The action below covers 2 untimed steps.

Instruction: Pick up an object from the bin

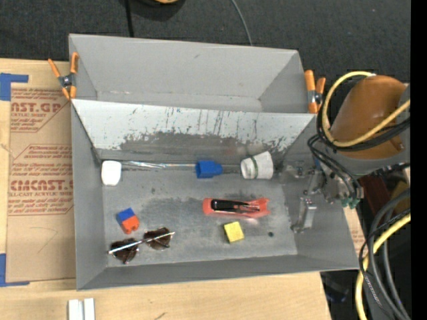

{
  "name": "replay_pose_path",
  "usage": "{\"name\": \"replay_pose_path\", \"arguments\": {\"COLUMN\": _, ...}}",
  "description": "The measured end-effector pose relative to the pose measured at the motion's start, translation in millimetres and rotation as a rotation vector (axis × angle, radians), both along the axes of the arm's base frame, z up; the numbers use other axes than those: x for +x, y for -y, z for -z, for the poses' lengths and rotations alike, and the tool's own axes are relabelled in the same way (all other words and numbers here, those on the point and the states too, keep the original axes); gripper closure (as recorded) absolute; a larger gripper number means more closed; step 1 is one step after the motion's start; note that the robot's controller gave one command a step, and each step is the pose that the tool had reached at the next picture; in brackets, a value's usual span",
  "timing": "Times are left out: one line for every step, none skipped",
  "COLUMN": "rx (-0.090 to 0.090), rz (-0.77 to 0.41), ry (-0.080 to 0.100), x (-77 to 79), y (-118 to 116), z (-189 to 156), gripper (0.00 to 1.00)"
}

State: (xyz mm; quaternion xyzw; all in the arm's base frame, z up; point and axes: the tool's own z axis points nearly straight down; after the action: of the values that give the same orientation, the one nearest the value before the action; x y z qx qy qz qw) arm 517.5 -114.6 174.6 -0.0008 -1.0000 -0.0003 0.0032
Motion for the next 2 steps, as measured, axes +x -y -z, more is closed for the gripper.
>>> {"name": "replay_pose_path", "arguments": {"rx": -0.001, "rz": -0.002, "ry": 0.008, "x": 1.8, "y": 0, "z": -4, "gripper": 0.0}}
{"name": "replay_pose_path", "arguments": {"rx": -0.002, "rz": 0.046, "ry": 0.012, "x": -2.8, "y": -21, "z": 40, "gripper": 0.0}}
